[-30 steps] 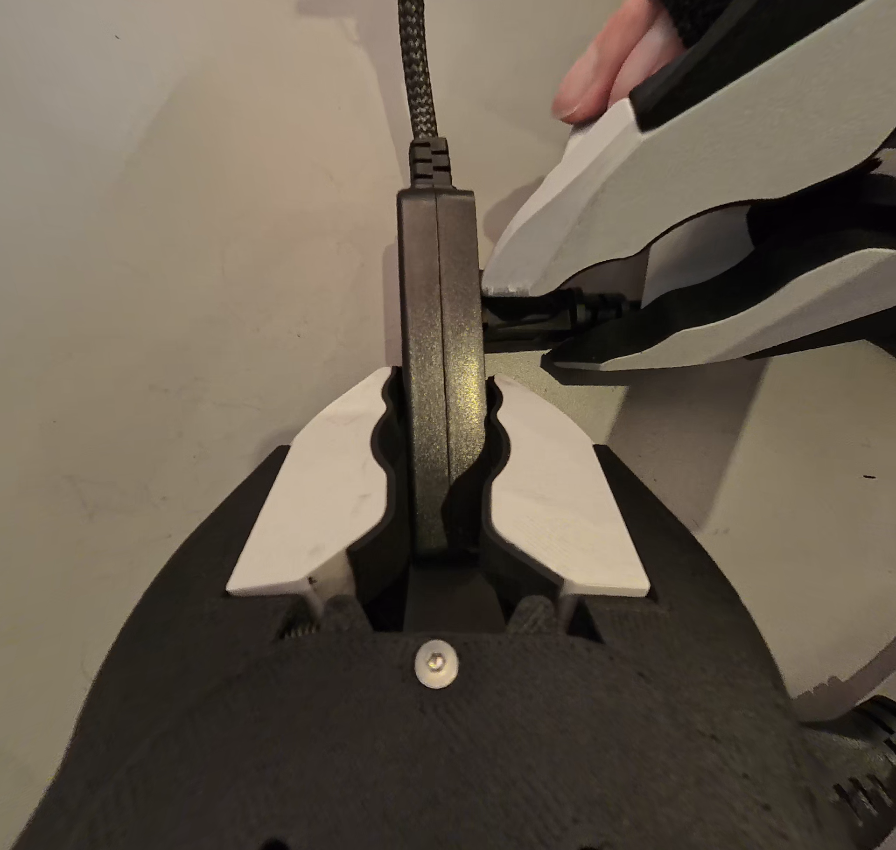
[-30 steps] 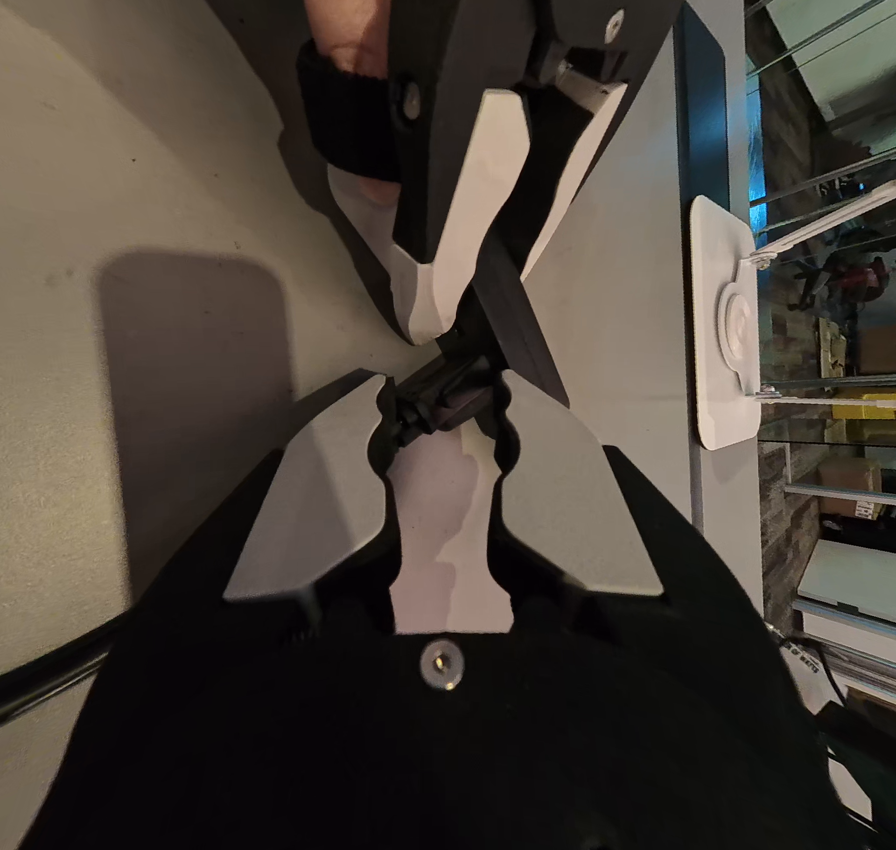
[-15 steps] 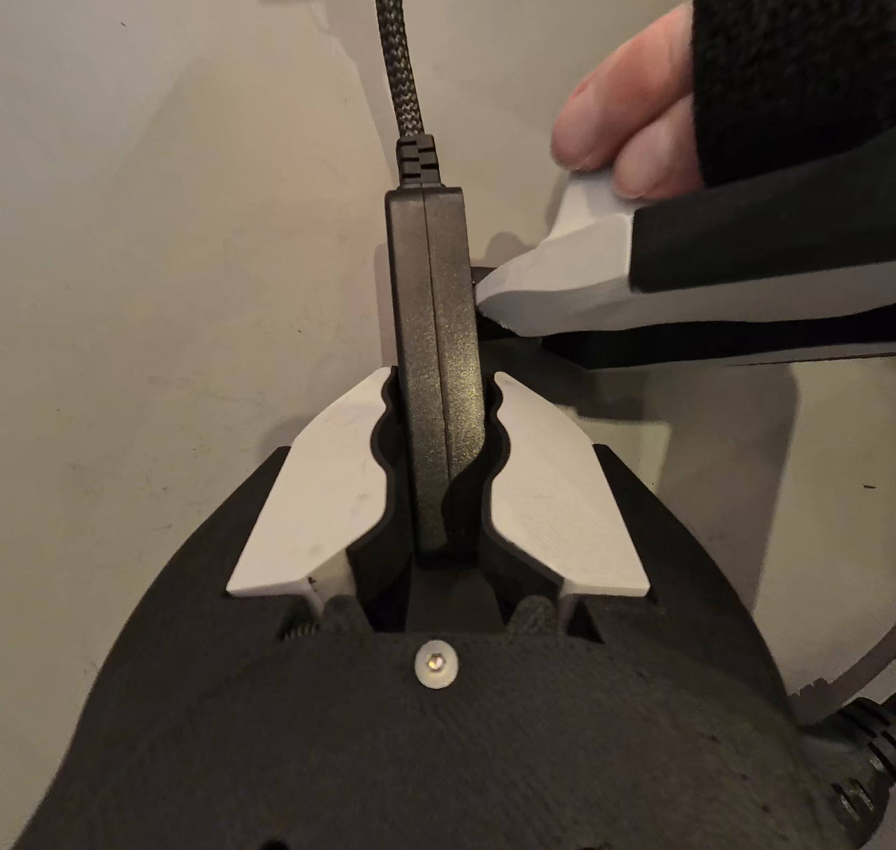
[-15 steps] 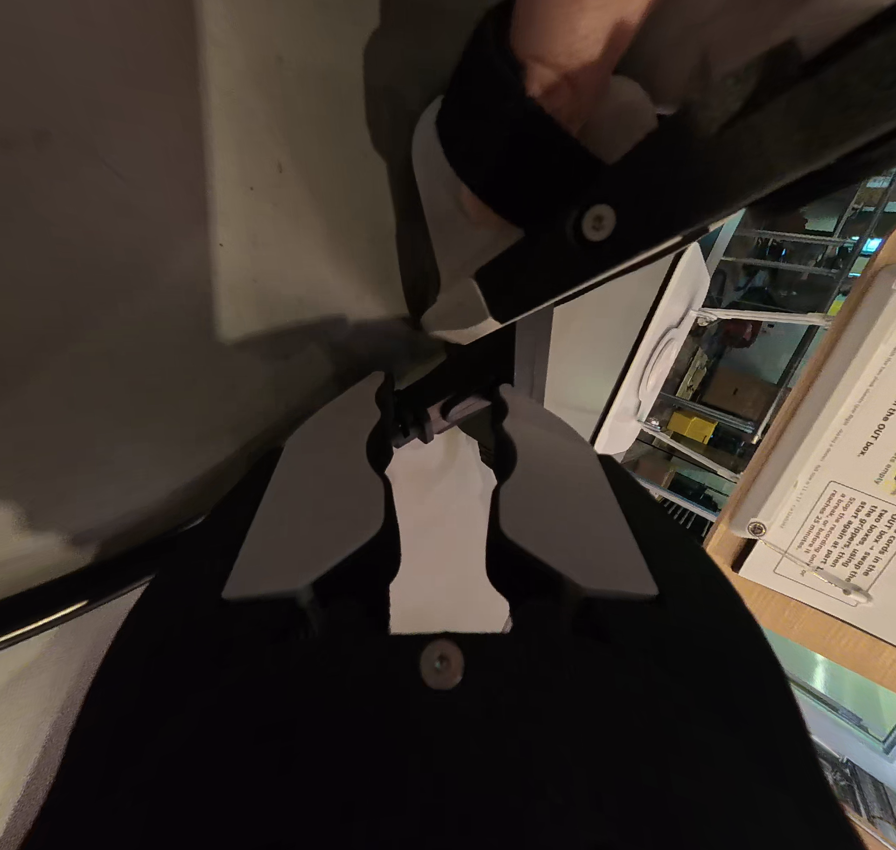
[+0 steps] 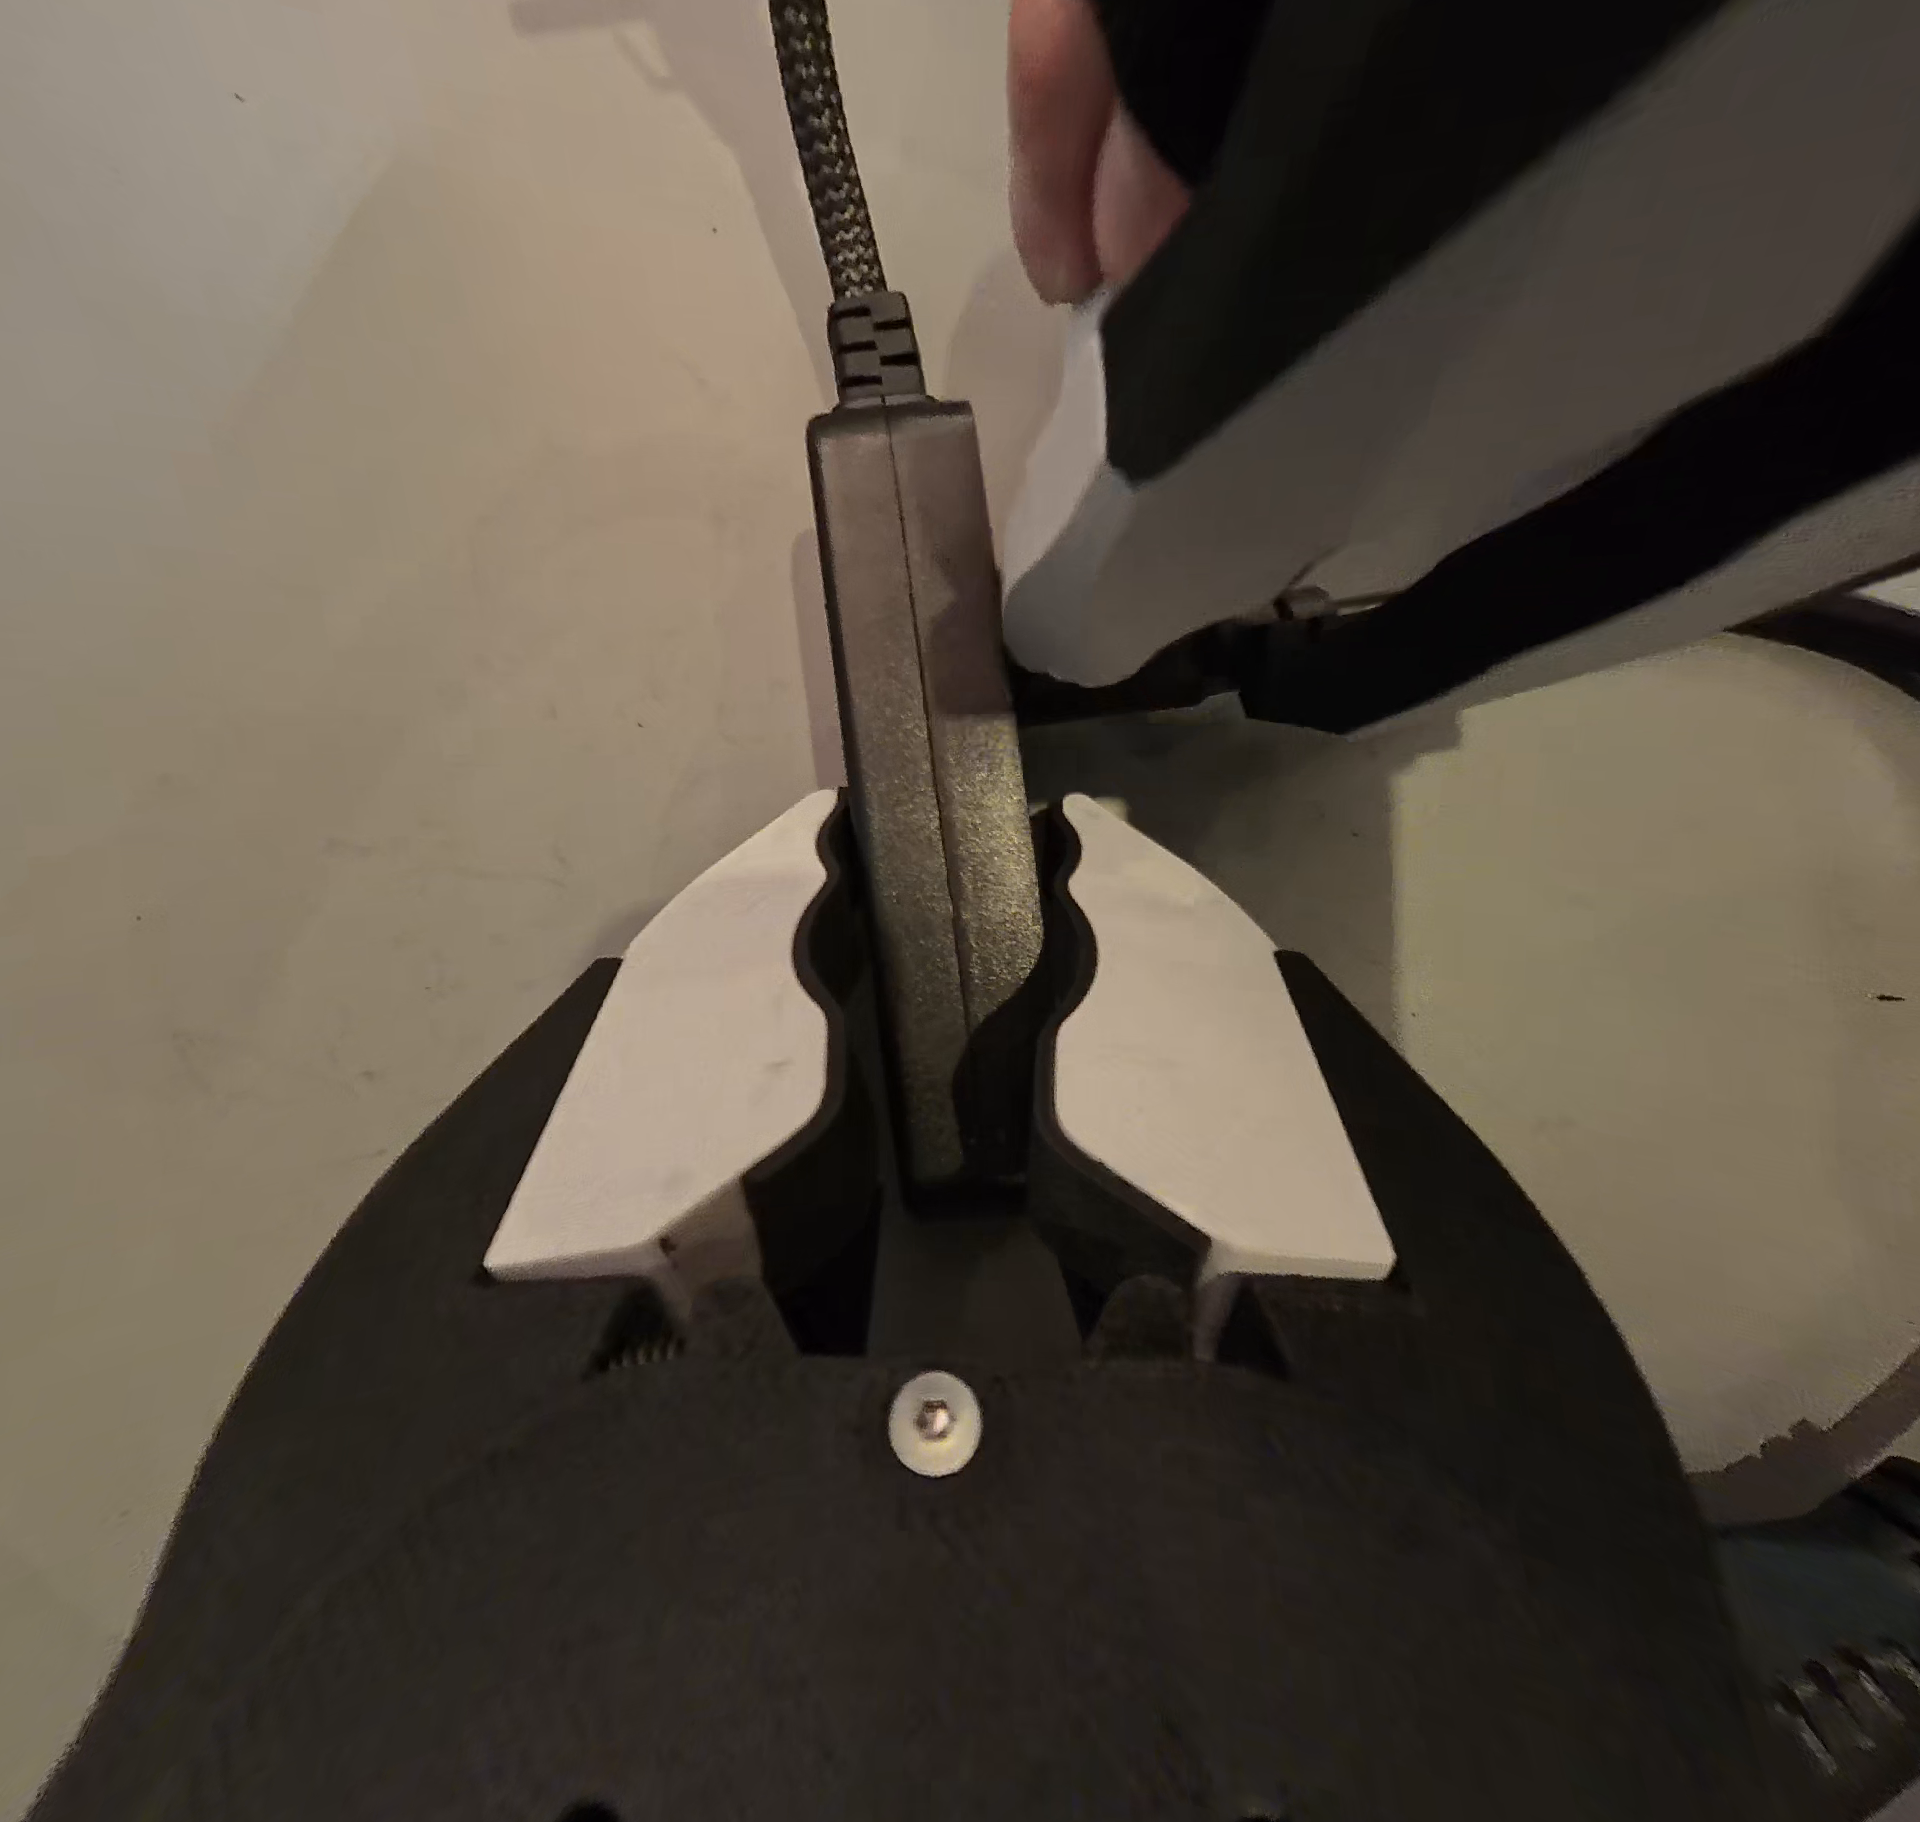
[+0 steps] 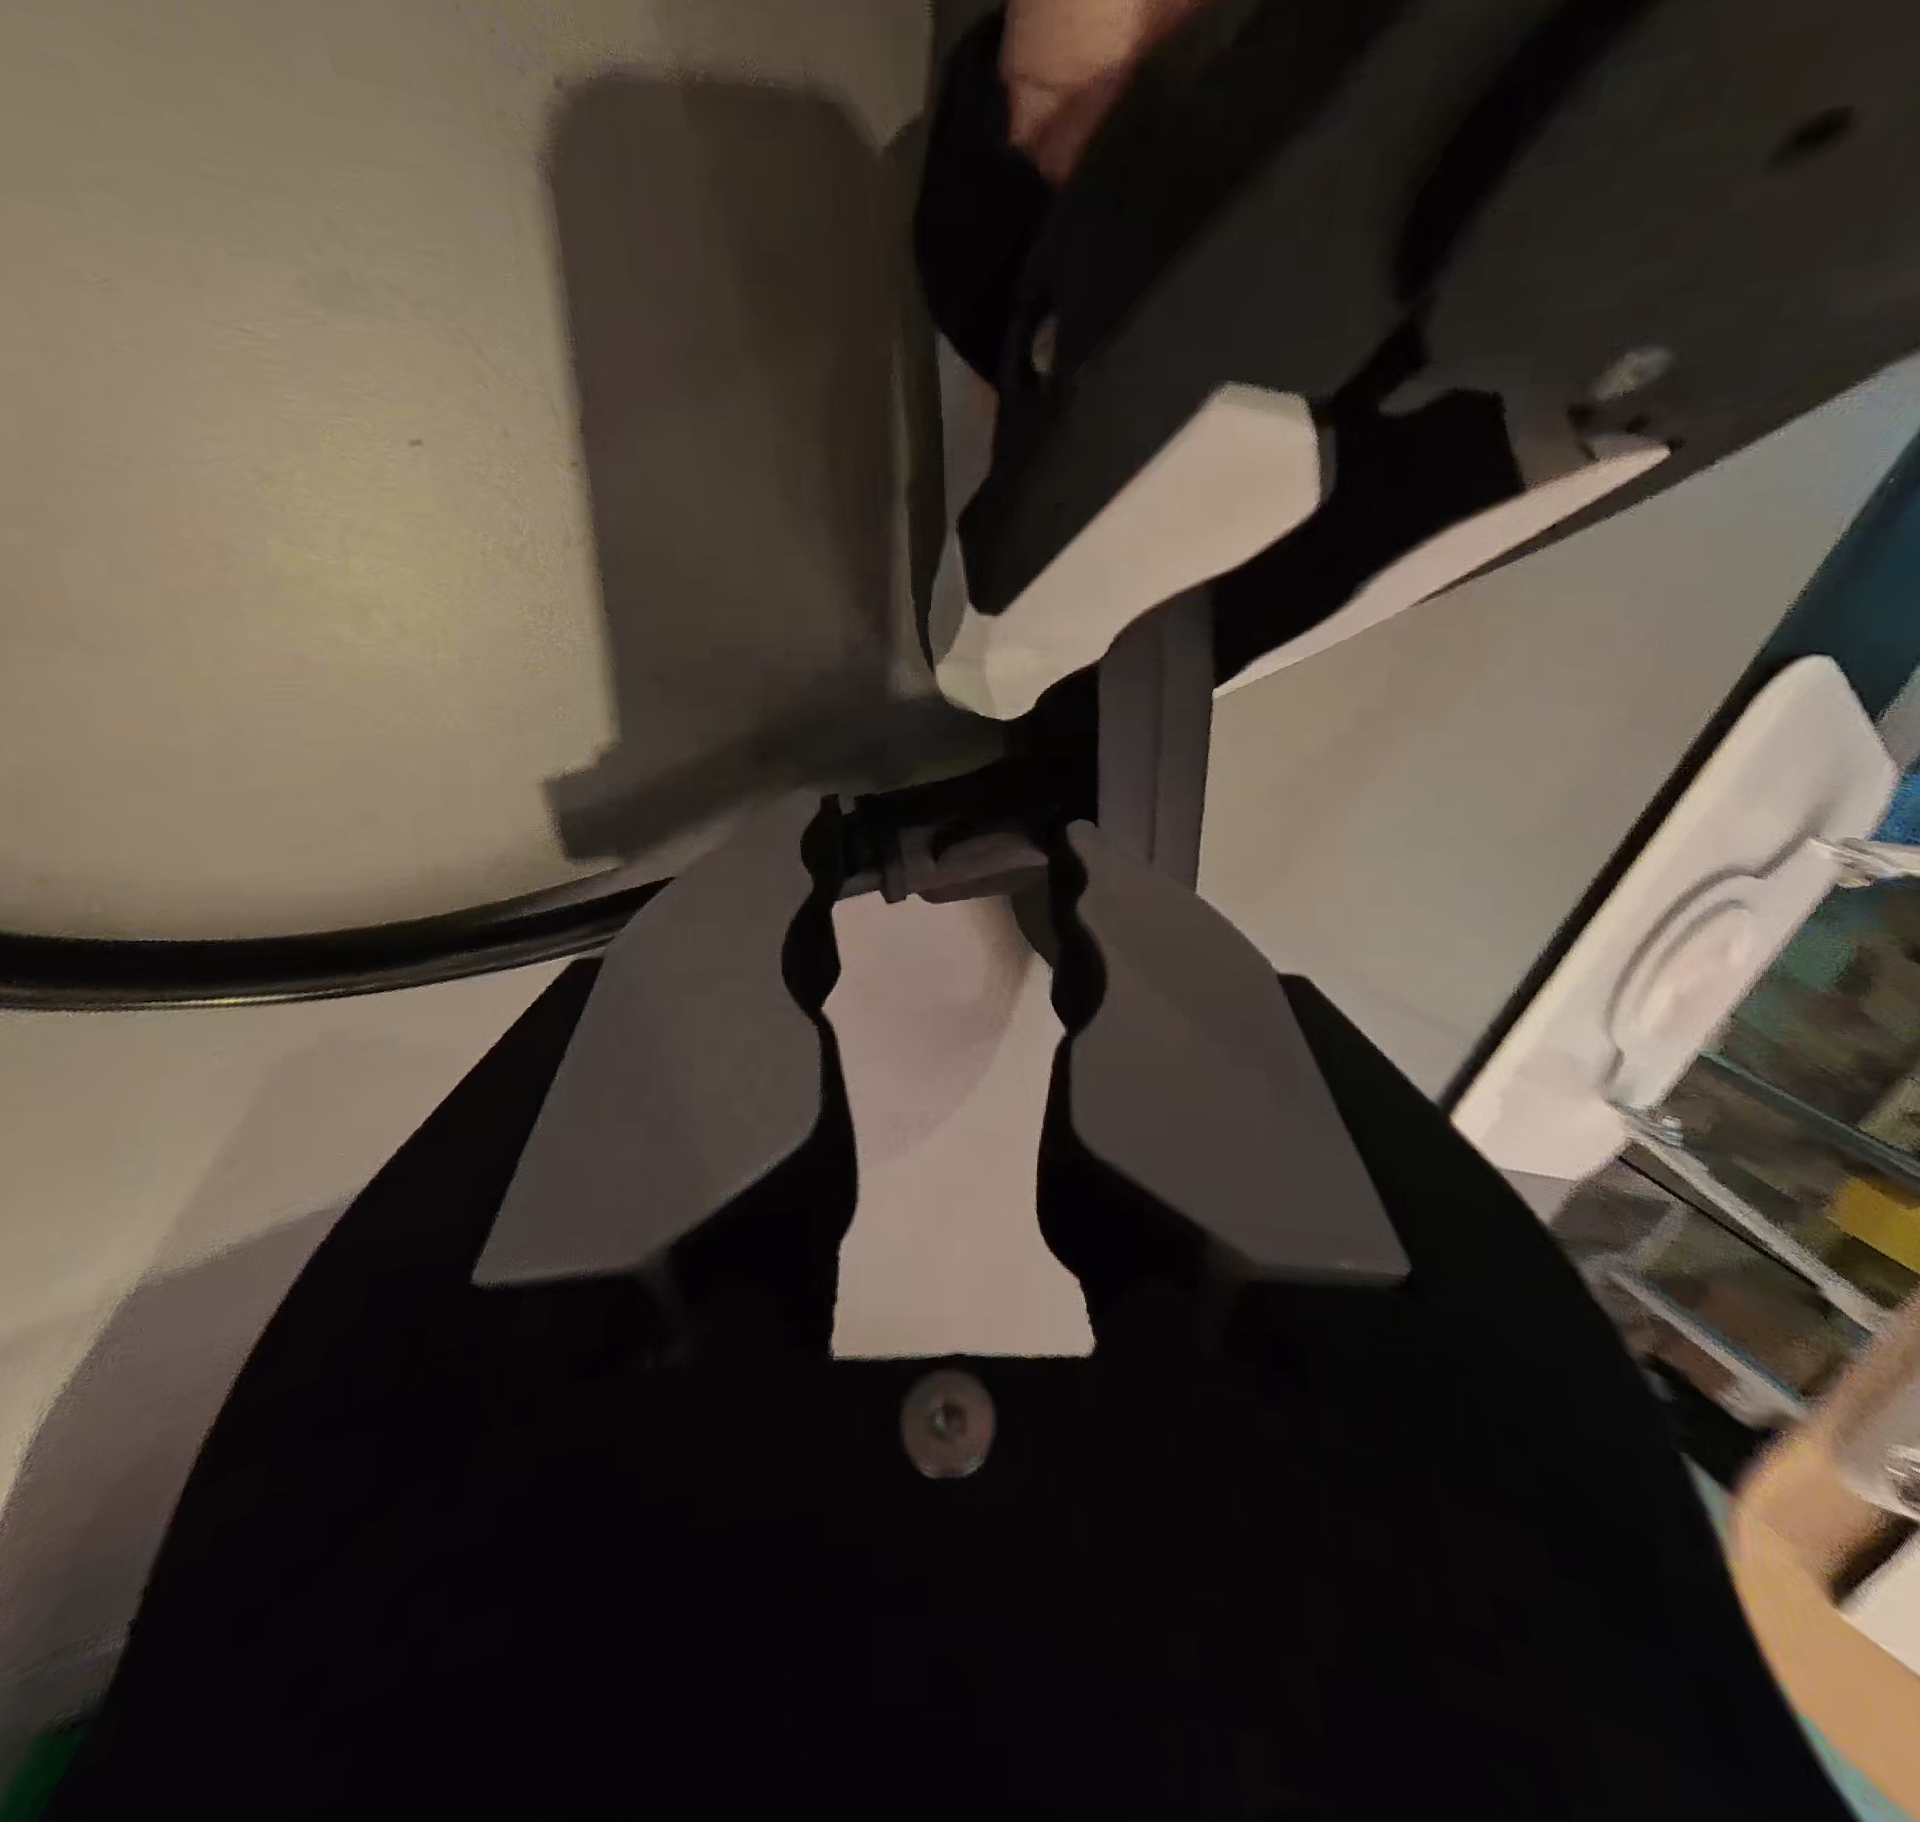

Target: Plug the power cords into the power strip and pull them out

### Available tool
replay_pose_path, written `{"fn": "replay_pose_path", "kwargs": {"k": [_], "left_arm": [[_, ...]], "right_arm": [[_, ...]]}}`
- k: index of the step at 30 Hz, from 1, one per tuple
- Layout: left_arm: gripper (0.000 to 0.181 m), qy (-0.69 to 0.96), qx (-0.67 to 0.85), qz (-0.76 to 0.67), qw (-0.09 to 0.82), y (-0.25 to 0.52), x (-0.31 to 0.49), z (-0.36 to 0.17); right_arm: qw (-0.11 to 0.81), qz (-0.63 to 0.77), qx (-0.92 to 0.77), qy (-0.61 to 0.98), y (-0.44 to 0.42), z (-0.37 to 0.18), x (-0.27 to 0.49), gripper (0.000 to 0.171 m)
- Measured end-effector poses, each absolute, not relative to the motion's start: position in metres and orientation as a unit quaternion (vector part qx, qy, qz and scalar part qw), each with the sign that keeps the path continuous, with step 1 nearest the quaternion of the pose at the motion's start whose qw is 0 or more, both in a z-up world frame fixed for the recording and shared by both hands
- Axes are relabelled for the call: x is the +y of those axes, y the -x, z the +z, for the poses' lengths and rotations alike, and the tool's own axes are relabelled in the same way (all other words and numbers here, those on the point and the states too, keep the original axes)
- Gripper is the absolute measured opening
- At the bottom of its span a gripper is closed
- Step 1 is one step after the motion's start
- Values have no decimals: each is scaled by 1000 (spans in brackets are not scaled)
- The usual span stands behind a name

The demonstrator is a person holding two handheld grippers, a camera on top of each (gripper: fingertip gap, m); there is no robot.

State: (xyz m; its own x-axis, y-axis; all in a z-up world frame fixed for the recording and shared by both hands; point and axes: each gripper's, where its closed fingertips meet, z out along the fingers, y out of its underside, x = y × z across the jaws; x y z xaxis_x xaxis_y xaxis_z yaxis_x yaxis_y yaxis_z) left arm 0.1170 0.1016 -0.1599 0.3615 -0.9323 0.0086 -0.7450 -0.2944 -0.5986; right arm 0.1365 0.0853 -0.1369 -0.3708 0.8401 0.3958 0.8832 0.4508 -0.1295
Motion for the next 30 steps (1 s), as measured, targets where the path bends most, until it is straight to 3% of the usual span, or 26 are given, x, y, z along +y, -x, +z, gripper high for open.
{"fn": "replay_pose_path", "kwargs": {"k": [4, 8, 22, 30], "left_arm": [[30, 784, 528, -200, 256, -116, 101, -159], [29, 788, 517, -220, 252, -117, 101, -158], [30, 787, 532, -181, 256, -117, 101, -159], [30, 795, 518, -197, 248, -118, 100, -158]], "right_arm": [[256, 11, -812, 525, -131, -132, 83, 34], [340, -74, -818, 458, -123, -126, 87, 44], [262, -138, -859, 418, -131, -147, 85, 39], [276, -152, -846, 430, -133, -140, 88, 41]]}}
